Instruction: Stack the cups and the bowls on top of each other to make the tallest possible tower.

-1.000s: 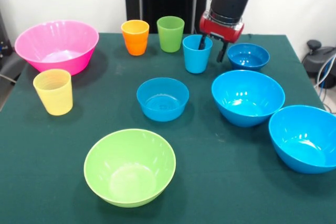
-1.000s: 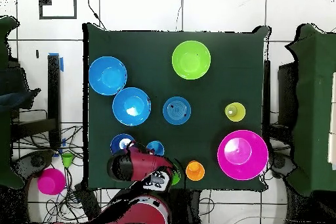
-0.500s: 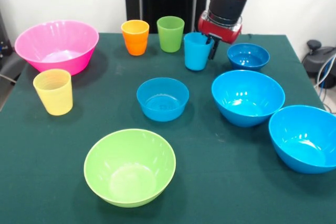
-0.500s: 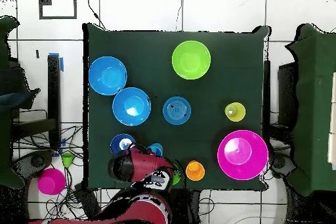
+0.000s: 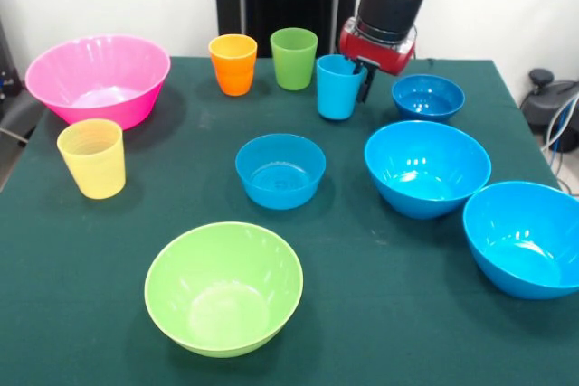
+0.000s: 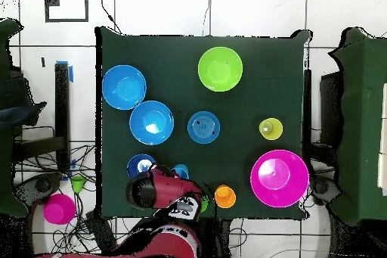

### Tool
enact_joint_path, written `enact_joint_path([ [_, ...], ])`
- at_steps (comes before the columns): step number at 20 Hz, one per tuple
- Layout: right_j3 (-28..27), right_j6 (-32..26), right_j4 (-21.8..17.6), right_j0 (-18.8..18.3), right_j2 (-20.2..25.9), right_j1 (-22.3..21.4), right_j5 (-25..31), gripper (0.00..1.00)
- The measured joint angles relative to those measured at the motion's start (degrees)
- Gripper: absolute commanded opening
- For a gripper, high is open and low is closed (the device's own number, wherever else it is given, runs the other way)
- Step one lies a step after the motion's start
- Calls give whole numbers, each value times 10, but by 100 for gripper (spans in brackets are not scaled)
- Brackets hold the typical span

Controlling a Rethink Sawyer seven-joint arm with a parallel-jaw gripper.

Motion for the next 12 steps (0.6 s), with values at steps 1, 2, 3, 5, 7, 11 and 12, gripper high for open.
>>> enact_joint_path([
  [1, 0, 0, 0, -5, 1, -2, 0, 0],
  [2, -1, 0, 0, -9, 2, -5, 0, 0],
  [3, -3, 0, 0, -19, 4, -9, 0, 0],
  [5, -6, 0, 0, -24, 4, -12, 0, 0],
  [7, -14, 0, 0, -31, 4, -18, 0, 0],
  [11, -32, 0, 0, -38, 4, -29, 4, 0],
  [12, -37, 0, 0, -38, 4, -31, 8, 0],
])
